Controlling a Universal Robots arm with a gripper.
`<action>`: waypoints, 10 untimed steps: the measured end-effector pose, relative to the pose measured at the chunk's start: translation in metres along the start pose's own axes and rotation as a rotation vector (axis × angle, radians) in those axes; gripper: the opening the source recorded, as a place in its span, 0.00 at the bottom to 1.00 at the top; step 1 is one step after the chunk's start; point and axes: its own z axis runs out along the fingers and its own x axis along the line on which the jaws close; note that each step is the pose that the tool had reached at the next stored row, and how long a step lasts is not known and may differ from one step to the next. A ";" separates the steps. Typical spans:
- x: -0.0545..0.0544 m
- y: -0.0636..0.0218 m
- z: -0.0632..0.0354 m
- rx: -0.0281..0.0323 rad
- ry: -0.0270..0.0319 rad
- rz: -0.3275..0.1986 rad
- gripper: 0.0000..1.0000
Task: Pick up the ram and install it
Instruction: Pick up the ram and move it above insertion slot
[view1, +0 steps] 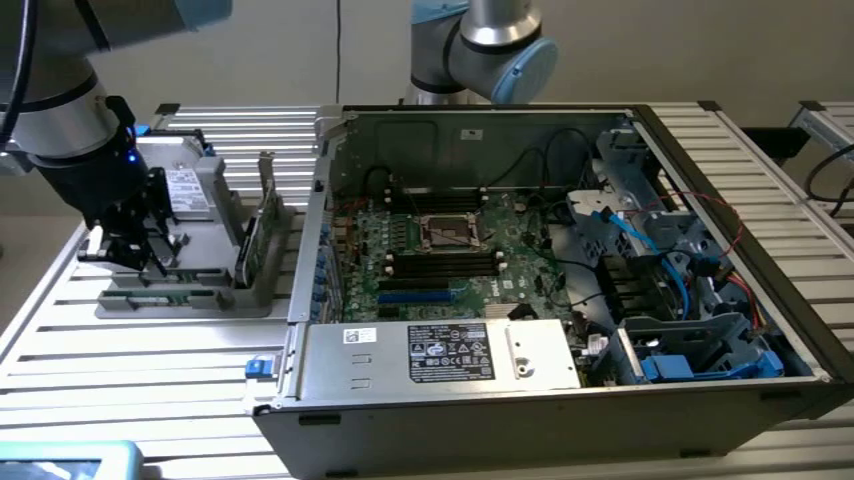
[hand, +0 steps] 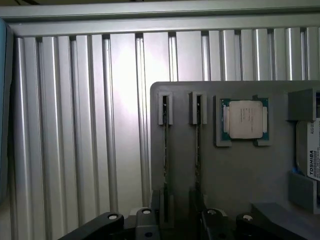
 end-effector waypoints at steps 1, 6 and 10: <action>0.001 0.0000 0.0011 0.0001 0.0009 0.000 0.37; 0.001 -0.0001 0.0068 0.0013 0.0080 0.000 0.37; 0.002 -0.0001 0.0127 0.0025 0.0133 0.000 0.37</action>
